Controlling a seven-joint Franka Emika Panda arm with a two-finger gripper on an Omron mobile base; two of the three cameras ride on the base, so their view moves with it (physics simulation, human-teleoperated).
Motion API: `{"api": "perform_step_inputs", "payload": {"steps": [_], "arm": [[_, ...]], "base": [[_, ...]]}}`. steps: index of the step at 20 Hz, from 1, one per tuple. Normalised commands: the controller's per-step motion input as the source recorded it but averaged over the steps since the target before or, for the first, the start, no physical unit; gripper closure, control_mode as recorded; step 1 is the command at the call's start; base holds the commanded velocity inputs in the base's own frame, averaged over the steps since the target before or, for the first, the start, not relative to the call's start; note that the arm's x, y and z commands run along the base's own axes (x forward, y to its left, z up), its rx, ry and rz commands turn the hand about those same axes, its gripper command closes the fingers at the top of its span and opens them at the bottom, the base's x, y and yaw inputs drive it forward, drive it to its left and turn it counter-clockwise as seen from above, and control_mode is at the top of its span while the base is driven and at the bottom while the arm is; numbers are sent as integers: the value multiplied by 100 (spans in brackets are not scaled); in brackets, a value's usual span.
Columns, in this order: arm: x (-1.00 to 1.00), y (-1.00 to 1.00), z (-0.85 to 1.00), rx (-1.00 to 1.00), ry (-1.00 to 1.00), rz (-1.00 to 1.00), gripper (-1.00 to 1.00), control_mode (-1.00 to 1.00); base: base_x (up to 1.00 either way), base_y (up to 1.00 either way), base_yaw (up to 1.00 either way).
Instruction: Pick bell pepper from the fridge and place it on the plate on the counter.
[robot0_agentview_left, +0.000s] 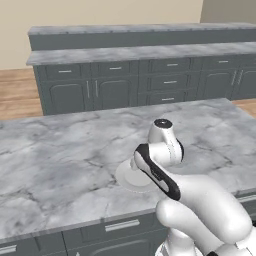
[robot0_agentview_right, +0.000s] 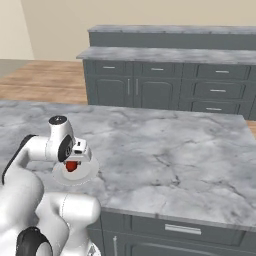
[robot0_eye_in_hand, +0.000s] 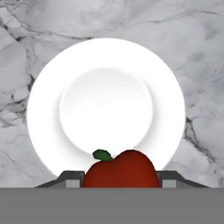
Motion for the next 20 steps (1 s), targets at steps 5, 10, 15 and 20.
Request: {"api": "perform_step_inputs", "payload": {"steps": [5, 10, 15, 20], "arm": [[34, 0, -36, 0, 0, 5, 100, -100], [14, 1, -17, 0, 2, 5, 100, -100], [6, 1, -4, 0, 3, 2, -100, -100], [0, 0, 0, 0, 0, 0, -100, -100]], "base": [[0, 0, 0], [0, 0, 0], [0, 0, 0], [0, 0, 0]]}}
